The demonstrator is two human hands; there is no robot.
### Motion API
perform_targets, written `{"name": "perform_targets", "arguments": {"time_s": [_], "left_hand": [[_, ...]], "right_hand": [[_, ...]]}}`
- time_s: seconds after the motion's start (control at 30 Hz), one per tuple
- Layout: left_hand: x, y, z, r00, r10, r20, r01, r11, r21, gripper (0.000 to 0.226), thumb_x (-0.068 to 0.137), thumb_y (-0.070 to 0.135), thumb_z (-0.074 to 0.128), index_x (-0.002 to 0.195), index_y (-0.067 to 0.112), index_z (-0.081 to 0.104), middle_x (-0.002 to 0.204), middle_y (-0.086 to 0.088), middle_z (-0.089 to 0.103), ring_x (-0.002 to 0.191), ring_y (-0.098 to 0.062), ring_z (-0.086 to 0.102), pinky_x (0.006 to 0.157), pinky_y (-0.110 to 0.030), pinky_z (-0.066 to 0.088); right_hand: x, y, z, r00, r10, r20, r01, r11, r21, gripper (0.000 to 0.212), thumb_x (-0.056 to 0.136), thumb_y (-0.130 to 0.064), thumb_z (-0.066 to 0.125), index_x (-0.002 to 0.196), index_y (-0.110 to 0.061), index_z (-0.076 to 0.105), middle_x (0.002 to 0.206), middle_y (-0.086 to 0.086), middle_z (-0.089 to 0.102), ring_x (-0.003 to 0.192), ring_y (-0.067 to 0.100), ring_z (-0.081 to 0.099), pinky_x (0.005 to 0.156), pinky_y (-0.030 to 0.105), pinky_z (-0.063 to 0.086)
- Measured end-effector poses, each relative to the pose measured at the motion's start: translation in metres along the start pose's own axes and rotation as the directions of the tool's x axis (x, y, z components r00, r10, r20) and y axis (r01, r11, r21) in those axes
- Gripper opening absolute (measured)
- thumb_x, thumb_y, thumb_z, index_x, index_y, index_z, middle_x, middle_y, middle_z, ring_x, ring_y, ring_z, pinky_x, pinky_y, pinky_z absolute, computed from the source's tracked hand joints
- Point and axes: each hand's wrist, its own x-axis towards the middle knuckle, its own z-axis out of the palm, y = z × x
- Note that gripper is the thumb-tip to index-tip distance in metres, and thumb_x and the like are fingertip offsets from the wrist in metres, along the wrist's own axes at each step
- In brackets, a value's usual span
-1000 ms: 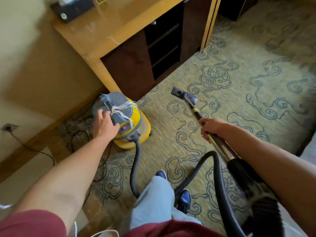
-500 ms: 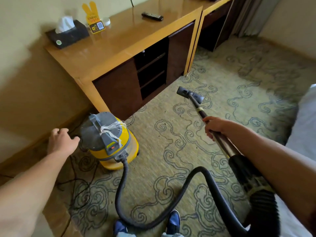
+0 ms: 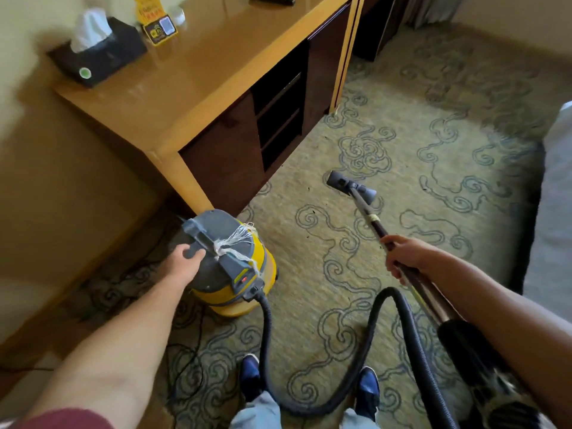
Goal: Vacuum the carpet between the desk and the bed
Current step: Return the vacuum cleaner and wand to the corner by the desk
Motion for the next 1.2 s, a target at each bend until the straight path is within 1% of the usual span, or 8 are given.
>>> {"name": "perform_targets", "arguments": {"time_s": [0.33, 0.67, 0.77, 0.83, 0.93, 1.03, 1.1, 1.2], "left_hand": [[0.101, -0.050, 0.053, 0.970, -0.139, 0.200, 0.149, 0.988, -0.032, 0.108, 0.052, 0.087, 0.046, 0.146, 0.034, 0.037, 0.136, -0.008, 0.059, 0.117, -0.038, 0.062, 0.098, -0.053, 0.051], [0.111, -0.007, 0.102, 0.971, -0.220, 0.091, 0.234, 0.951, -0.201, 0.088, 0.082, 0.055, 0.070, 0.146, 0.004, 0.039, 0.144, -0.020, 0.049, 0.128, -0.040, 0.051, 0.109, -0.048, 0.041], [0.110, -0.004, 0.118, 0.964, -0.267, 0.015, 0.263, 0.936, -0.232, 0.087, 0.081, 0.056, 0.070, 0.143, 0.001, 0.044, 0.140, -0.021, 0.053, 0.126, -0.041, 0.053, 0.107, -0.050, 0.044], [0.116, 0.007, 0.121, 0.958, -0.286, 0.022, 0.278, 0.904, -0.324, 0.080, 0.080, 0.056, 0.069, 0.136, 0.002, 0.051, 0.132, -0.019, 0.060, 0.120, -0.038, 0.058, 0.103, -0.048, 0.047], [0.174, 0.003, 0.130, 0.935, -0.323, 0.144, 0.345, 0.746, -0.569, 0.078, 0.064, 0.053, 0.076, 0.125, 0.008, 0.058, 0.112, -0.007, 0.066, 0.104, -0.029, 0.068, 0.084, -0.038, 0.055], [0.220, -0.023, 0.148, 0.912, -0.330, 0.244, 0.389, 0.505, -0.771, 0.064, 0.060, 0.045, 0.077, 0.116, 0.016, 0.065, 0.104, -0.003, 0.074, 0.084, -0.022, 0.073, 0.062, -0.029, 0.057], [0.191, -0.012, 0.141, 0.919, -0.278, 0.279, 0.377, 0.413, -0.829, 0.043, 0.079, 0.050, 0.075, 0.105, 0.016, 0.068, 0.089, -0.004, 0.077, 0.073, -0.019, 0.072, 0.067, -0.029, 0.060], [0.180, -0.012, 0.136, 0.910, -0.230, 0.344, 0.397, 0.255, -0.881, 0.058, 0.089, 0.071, 0.052, 0.103, 0.016, 0.065, 0.088, -0.006, 0.076, 0.068, -0.019, 0.072, 0.069, -0.033, 0.062]], "right_hand": [[0.003, -0.036, 0.100, 0.997, 0.066, 0.043, -0.061, 0.992, -0.107, 0.072, 0.071, 0.015, 0.062, 0.135, -0.018, 0.062, 0.078, 0.008, 0.061, 0.044, 0.021, 0.057, 0.032, 0.019, 0.043], [0.056, -0.024, 0.101, 0.996, 0.082, 0.016, -0.081, 0.995, -0.054, 0.061, 0.083, 0.007, 0.055, 0.133, -0.028, 0.060, 0.093, 0.007, 0.056, 0.062, 0.025, 0.059, 0.034, 0.020, 0.045], [0.078, -0.029, 0.103, 0.997, 0.071, 0.018, -0.070, 0.997, -0.043, 0.060, 0.081, 0.005, 0.058, 0.131, -0.028, 0.060, 0.101, 0.009, 0.060, 0.068, 0.028, 0.063, 0.045, 0.027, 0.054], [0.090, -0.031, 0.108, 0.998, 0.040, 0.041, -0.037, 0.997, -0.067, 0.064, 0.076, 0.001, 0.061, 0.134, -0.027, 0.060, 0.111, 0.011, 0.063, 0.083, 0.032, 0.068, 0.069, 0.041, 0.064], [0.100, -0.026, 0.115, 0.998, 0.039, 0.053, -0.033, 0.993, -0.112, 0.069, 0.074, 0.000, 0.061, 0.136, -0.032, 0.058, 0.115, 0.010, 0.065, 0.101, 0.034, 0.071, 0.087, 0.047, 0.062], [0.108, -0.019, 0.130, 0.996, 0.020, 0.082, -0.005, 0.984, -0.179, 0.073, 0.073, 0.000, 0.059, 0.138, -0.033, 0.057, 0.117, 0.013, 0.067, 0.085, 0.032, 0.072, 0.077, 0.047, 0.064], [0.107, -0.015, 0.138, 0.994, 0.023, 0.103, -0.001, 0.979, -0.205, 0.071, 0.076, 0.003, 0.061, 0.137, -0.033, 0.058, 0.121, 0.011, 0.065, 0.069, 0.024, 0.070, 0.065, 0.038, 0.064], [0.099, -0.017, 0.143, 0.992, 0.021, 0.121, 0.013, 0.963, -0.271, 0.069, 0.081, 0.004, 0.062, 0.139, -0.034, 0.057, 0.118, 0.006, 0.062, 0.050, 0.015, 0.067, 0.049, 0.025, 0.055]]}}
